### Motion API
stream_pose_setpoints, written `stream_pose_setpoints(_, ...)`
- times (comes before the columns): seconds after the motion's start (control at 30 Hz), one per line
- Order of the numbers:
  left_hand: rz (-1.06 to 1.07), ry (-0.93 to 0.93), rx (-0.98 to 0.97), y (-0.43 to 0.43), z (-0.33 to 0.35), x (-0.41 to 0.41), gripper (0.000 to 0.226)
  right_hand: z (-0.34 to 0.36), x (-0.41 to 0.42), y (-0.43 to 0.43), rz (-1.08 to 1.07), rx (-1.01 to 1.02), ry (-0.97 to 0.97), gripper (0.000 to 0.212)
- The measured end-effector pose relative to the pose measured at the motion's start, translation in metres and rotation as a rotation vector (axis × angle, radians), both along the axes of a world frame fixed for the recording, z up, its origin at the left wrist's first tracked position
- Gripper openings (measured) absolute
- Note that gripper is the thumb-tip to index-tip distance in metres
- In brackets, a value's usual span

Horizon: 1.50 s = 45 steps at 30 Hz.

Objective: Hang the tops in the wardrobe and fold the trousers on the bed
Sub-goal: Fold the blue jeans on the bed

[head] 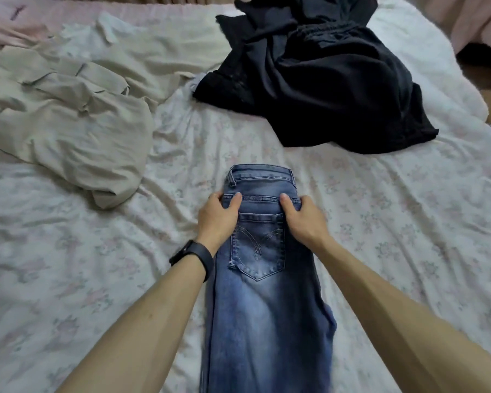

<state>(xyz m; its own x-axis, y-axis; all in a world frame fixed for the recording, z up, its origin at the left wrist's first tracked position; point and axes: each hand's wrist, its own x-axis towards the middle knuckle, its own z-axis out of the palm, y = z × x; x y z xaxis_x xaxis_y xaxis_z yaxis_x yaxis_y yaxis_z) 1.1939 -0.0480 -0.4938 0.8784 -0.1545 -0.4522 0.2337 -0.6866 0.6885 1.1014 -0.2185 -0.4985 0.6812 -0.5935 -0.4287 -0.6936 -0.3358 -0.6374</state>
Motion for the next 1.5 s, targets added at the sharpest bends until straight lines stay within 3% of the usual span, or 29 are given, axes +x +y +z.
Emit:
stream_pose_setpoints(0.1,0.032,-0.059,0.03,-0.006,-0.007,0.023,0.052,-0.006,0.016,-0.006,0.024,-0.144,-0.076,0.036)
stream_pose_setpoints(0.2,0.081,0.001,0.051,-0.005,-0.021,0.033,0.051,-0.013,0.029,0.0,0.014,-0.155,-0.027,0.041)
stream_pose_setpoints(0.3,0.084,-0.065,0.079,-0.009,-0.026,0.026,0.051,-0.005,0.029,0.003,-0.05,-0.081,-0.01,0.049)
stream_pose_setpoints(0.33,0.067,-0.124,0.121,-0.01,-0.022,0.017,0.052,0.001,0.022,0.008,-0.049,-0.109,-0.026,0.052)
stream_pose_setpoints(0.4,-0.078,-0.386,0.261,-0.004,-0.017,-0.017,0.06,0.008,-0.011,0.028,0.027,-0.347,-0.069,0.058)
stream_pose_setpoints(0.5,-0.469,-0.705,0.335,0.028,-0.014,-0.1,0.067,0.01,-0.082,0.089,0.257,-0.626,-0.24,0.062)
stream_pose_setpoints(0.6,-0.8,-0.613,0.445,0.095,-0.025,-0.202,0.069,-0.006,-0.187,0.146,0.551,-0.639,-0.158,0.062)
stream_pose_setpoints(0.7,-0.702,-0.532,0.54,0.162,-0.03,-0.274,0.061,-0.019,-0.291,0.181,0.55,-0.561,0.048,0.064)
stream_pose_setpoints(0.8,-0.634,-0.451,0.555,0.199,-0.014,-0.324,0.061,-0.013,-0.365,0.21,0.505,-0.461,0.093,0.062)
stream_pose_setpoints(0.9,-0.548,-0.378,0.481,0.226,0.004,-0.38,0.058,-0.003,-0.422,0.238,0.294,-0.3,0.024,0.061)
stream_pose_setpoints(1.0,-0.246,-0.123,0.371,0.243,0.019,-0.424,0.063,0.012,-0.447,0.253,-0.113,0.026,0.063,0.062)
stream_pose_setpoints(1.07,-0.092,0.106,0.302,0.257,0.022,-0.445,0.061,0.019,-0.455,0.254,-0.267,0.182,0.173,0.047)
stream_pose_setpoints(1.17,0.02,0.325,0.229,0.283,0.022,-0.471,0.044,0.016,-0.474,0.247,-0.155,0.333,0.335,0.026)
stream_pose_setpoints(1.3,0.11,0.458,0.127,0.299,0.018,-0.486,0.028,0.006,-0.492,0.241,0.071,0.536,0.383,0.036)
stream_pose_setpoints(1.43,0.056,0.395,0.197,0.303,0.031,-0.491,0.021,0.021,-0.511,0.243,0.114,0.569,0.331,0.025)
stream_pose_setpoints(1.5,0.08,0.369,0.126,0.304,0.049,-0.499,0.022,0.04,-0.521,0.24,0.074,0.581,0.276,0.02)
